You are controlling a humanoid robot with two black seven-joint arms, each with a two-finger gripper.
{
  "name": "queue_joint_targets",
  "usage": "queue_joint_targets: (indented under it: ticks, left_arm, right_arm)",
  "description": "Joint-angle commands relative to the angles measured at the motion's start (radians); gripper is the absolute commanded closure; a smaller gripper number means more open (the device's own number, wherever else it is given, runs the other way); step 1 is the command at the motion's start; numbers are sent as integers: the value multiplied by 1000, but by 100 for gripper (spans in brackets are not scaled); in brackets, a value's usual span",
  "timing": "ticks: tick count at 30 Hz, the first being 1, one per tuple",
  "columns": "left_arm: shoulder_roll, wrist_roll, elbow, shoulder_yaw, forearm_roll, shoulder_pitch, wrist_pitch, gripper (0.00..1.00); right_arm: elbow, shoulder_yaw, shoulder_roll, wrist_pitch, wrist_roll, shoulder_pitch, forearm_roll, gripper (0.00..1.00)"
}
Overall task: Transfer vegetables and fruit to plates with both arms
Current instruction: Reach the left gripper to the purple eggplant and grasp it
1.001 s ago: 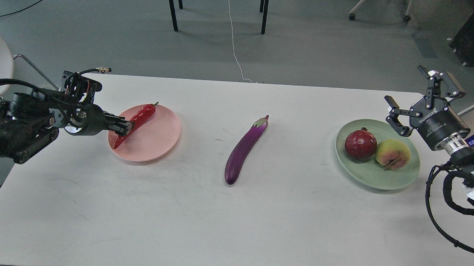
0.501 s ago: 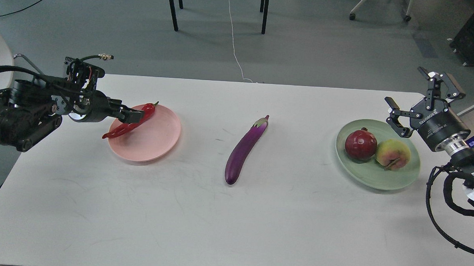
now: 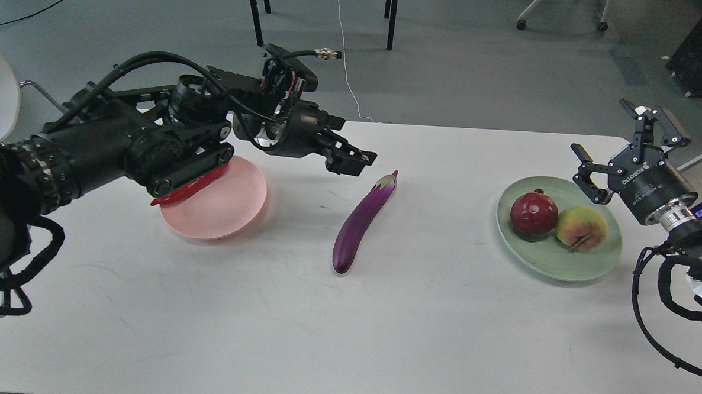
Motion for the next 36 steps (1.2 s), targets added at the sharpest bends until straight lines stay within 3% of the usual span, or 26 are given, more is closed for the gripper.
queue_joint_targets:
  ticks: [1,12,36]
  left_arm:
    - [-91,-1,45,39,104,24,5,2]
    - [-115,-1,189,83,114,114,39,2]
    - [-115,2,217,85,115,169,44,4]
  right_arm:
    - [0,1,-8,0,0,-7,0,1]
    - [0,1,-22,0,0,-7,0,1]
    - [0,1,-22,0,0,-7,0,1]
